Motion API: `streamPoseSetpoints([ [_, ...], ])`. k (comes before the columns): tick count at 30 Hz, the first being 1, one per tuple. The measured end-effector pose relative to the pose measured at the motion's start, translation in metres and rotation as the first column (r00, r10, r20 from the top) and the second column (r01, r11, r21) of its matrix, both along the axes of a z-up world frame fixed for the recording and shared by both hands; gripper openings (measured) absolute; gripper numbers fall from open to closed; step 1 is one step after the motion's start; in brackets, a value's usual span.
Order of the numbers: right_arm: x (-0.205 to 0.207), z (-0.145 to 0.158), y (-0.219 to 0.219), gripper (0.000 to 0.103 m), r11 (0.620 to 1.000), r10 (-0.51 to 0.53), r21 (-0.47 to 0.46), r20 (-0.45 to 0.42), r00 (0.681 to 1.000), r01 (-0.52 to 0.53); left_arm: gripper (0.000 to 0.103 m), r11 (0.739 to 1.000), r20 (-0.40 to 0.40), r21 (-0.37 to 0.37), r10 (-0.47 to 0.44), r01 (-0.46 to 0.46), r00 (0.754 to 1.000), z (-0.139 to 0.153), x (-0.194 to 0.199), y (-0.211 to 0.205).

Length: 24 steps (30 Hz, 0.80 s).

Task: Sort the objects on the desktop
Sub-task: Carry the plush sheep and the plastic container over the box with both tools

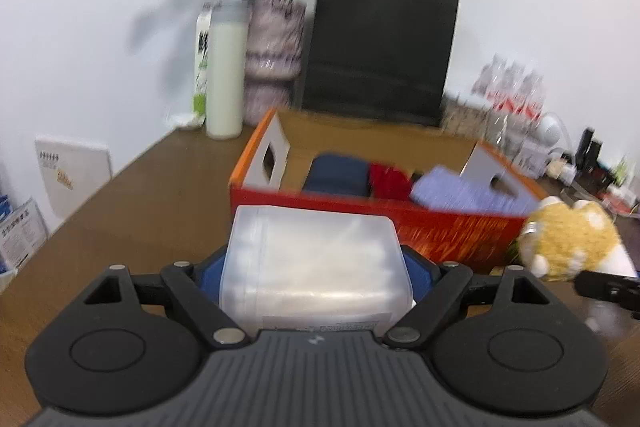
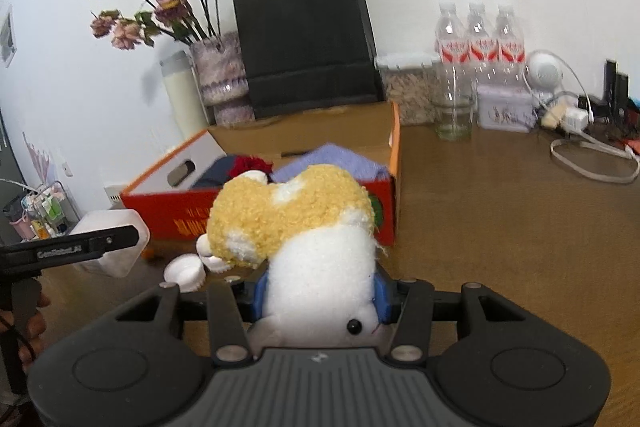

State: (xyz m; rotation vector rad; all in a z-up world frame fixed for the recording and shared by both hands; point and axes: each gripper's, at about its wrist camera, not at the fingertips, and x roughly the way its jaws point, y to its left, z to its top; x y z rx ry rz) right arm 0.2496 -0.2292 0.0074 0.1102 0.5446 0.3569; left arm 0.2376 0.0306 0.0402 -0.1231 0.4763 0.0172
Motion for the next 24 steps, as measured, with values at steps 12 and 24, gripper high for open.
streamPoseSetpoints([
  [12,0.041,0.055,0.027,0.047,0.999,0.029,0.015,0.155,0.988,-0.031,0.086,1.0,0.171,0.005,-0.028,0.028,0.985,0.055,0.035,-0.014],
  [24,0.123,0.054,0.042,0.047,0.996,-0.014,0.094,0.147,0.989,0.0,0.086,1.0,0.191,-0.016,0.026,-0.023,0.981,0.048,0.108,-0.018],
])
